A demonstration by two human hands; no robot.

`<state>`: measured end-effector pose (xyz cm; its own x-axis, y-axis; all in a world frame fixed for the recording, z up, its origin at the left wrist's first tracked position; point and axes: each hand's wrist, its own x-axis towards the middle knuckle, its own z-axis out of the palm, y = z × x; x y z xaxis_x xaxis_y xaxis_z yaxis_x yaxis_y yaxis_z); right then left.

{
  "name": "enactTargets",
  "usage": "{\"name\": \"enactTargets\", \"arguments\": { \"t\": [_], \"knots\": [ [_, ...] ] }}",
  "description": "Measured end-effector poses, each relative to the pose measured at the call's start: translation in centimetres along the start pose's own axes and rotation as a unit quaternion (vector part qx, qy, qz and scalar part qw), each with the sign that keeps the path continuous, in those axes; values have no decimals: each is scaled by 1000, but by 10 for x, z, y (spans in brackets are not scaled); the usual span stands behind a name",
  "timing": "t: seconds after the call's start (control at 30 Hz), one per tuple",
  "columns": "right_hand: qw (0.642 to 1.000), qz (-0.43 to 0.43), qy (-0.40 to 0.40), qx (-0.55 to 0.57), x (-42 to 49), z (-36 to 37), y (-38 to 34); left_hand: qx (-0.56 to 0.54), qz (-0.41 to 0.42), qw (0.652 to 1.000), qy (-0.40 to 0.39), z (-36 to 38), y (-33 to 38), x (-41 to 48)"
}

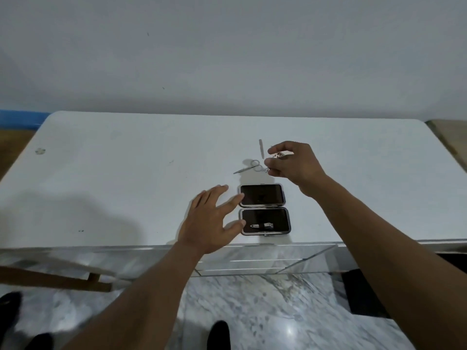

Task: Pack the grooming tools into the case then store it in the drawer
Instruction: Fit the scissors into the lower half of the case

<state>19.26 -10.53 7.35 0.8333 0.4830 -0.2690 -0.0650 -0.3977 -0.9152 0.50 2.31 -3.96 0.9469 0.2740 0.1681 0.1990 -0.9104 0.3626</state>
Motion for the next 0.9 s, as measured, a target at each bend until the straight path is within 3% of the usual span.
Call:
{"name": "enactTargets", "arguments": {
  "t": [0.2,0.4,0.73,0.9],
  "knots": [
    [997,-33,-56,-29,-27,-11,21,6,8,1000,3,7,-5,-1],
    [980,-54,-55,-185,-51,-16,59,17,16,1000,-9,9,-8,1],
    [883,-199,-58,-421,-64,-18,73,20,37,999,-20,9,-10,0],
    [869,-205,-70,-444,-70,-18,69,34,46,997,-58,3,-10,1]
  ]
}}
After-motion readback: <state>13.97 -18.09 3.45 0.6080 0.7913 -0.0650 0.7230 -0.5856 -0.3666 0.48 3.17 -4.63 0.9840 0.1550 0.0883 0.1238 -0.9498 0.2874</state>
